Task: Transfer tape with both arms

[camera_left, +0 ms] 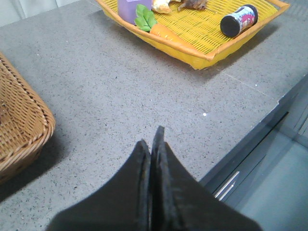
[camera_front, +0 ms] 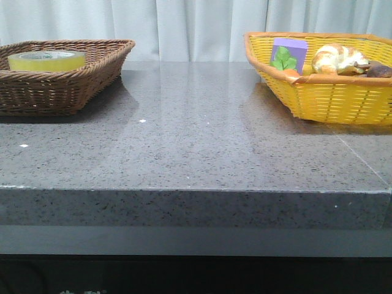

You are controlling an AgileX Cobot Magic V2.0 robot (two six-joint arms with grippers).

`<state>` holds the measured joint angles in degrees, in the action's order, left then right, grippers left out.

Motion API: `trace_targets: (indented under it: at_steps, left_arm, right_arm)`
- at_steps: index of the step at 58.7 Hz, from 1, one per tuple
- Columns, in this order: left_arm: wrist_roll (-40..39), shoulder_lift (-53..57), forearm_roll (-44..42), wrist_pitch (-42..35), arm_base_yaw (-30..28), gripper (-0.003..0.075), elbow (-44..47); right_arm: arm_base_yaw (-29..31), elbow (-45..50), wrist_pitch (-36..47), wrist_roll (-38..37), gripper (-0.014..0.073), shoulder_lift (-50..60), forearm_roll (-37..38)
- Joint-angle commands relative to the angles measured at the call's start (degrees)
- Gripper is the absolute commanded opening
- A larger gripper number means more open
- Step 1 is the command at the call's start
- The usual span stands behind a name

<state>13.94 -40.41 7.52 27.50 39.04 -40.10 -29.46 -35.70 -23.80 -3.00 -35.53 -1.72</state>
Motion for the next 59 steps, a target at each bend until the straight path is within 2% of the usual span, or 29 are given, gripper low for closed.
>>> trace_targets:
  at_steps: [1, 7, 19, 34, 44, 55, 59]
  left_arm:
    - [-0.5, 1.8, 0.5, -6.2, -1.0, -0.0020, 0.6]
    - [-0.5, 5.1, 1.7, -11.6, -6.3, -0.0020, 5.8]
    - [-0.5, 15.4, 9.7, -22.2, -18.7, -0.0020, 19.6]
    - [-0.5, 31.9, 13.2, -28.5, -29.3, -0.0020, 33.2]
    - [-0.5, 39.5, 13.4, -30.0, -31.6, -0.0020, 37.5]
    - [-0.8, 40.6, 14.3, -30.7, -31.6, -0.0020, 39.5]
    - [-3.2, 41.1, 11.0, -30.5, -31.6, -0.0020, 40.4]
  right_arm:
    - [0.2, -1.4, 4.0, 0.2, -0.0115, 0.2, 0.1]
    - [0.2, -1.4, 4.0, 0.2, -0.0115, 0.2, 0.1]
    - [0.2, -1.4, 4.0, 0.2, -0.0115, 0.2, 0.1]
    - [0.2, -1.4, 4.0, 0.2, -0.0115, 0.2, 0.1]
    - [0.2, -1.4, 4.0, 0.2, -0.0115, 0.2, 0.1]
    - [0.2, -1.4, 4.0, 0.2, -0.0115, 0.2, 0.1]
    - [0.2, -1.4, 4.0, 0.2, -0.0115, 0.2, 0.1]
